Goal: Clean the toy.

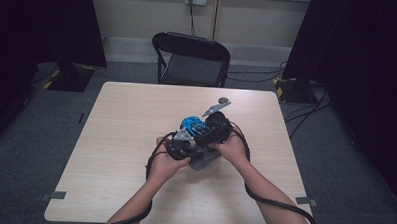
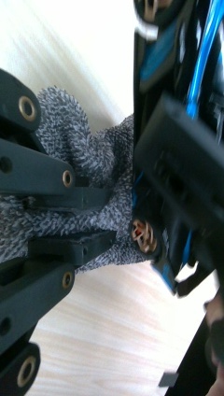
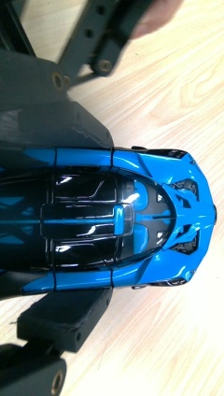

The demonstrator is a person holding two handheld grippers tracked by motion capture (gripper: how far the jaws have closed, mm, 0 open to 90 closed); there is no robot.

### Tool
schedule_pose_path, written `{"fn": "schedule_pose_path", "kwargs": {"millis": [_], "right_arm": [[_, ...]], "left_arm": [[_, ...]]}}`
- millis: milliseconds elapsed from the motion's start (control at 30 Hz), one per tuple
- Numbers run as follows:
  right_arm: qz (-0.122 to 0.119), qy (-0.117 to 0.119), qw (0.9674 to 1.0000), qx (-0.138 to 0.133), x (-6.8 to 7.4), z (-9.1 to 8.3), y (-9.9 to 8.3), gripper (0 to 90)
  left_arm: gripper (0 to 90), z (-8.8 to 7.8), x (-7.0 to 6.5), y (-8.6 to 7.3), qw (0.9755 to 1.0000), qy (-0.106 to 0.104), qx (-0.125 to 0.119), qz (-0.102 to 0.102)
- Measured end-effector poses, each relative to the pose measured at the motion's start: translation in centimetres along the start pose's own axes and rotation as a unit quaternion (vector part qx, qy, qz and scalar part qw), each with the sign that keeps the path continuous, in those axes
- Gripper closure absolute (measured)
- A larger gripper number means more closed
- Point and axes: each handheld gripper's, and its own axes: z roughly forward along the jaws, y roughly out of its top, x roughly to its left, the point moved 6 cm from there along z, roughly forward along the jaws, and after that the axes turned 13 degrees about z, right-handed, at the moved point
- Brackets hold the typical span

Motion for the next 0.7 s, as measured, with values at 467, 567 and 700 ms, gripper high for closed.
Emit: {"fn": "schedule_pose_path", "kwargs": {"millis": [467,567,700], "right_arm": [[0.016,-0.003,0.9998,-0.009,-1.2,-0.7,0.3,28.6],[0.019,-0.009,0.9997,-0.009,-2.0,-1.2,0.1,28.6],[0.026,-0.016,0.9995,-0.011,-3.2,-1.9,-0.3,28.6]], "left_arm": [[80.1,0.5,-2.0,-0.3,0.9993,-0.024,0.011,0.027],[80.0,-0.3,-1.4,-1.0,0.9993,-0.019,0.021,0.027],[80.0,-2.0,0.4,-2.0,0.9996,0.004,0.023,0.013]]}}
